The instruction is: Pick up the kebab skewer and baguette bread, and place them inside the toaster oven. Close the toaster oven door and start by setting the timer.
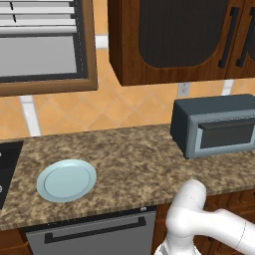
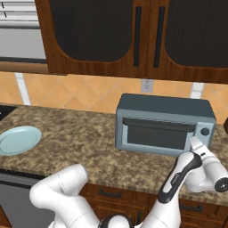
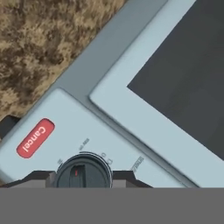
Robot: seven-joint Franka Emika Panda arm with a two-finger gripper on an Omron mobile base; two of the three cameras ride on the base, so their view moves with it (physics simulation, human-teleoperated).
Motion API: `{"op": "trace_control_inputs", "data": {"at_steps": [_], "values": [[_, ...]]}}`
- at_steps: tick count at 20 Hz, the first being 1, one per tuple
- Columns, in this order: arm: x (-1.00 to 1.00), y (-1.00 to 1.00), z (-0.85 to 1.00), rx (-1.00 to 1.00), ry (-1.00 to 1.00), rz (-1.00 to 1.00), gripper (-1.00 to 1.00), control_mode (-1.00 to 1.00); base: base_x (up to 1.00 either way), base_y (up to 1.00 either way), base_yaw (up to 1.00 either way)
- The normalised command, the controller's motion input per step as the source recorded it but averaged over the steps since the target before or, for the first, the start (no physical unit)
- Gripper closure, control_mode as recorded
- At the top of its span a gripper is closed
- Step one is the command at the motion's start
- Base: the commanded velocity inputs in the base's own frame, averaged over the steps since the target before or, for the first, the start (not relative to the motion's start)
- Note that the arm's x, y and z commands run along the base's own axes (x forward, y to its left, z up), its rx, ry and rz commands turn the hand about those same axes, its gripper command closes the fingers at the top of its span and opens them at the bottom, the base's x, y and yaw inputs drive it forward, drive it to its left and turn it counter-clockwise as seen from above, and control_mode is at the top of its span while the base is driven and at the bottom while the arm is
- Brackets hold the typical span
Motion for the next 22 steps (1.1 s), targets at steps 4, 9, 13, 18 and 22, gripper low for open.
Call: {"op": "trace_control_inputs", "data": {"at_steps": [4,9,13,18,22], "values": [[0.00,0.34,0.30,0.17,0.03,0.00,1.00,-1.00,0.00,0.00,0.00],[0.02,0.39,0.34,0.13,0.02,0.00,1.00,-1.00,0.00,0.00,0.00],[0.03,0.44,0.28,0.12,0.02,0.00,1.00,-1.00,0.00,0.00,0.00],[0.05,0.40,0.33,0.09,0.05,-0.02,1.00,-1.00,0.00,0.00,0.00],[0.10,0.39,0.39,0.07,0.07,-0.07,1.00,-1.00,0.00,0.00,0.00]]}}
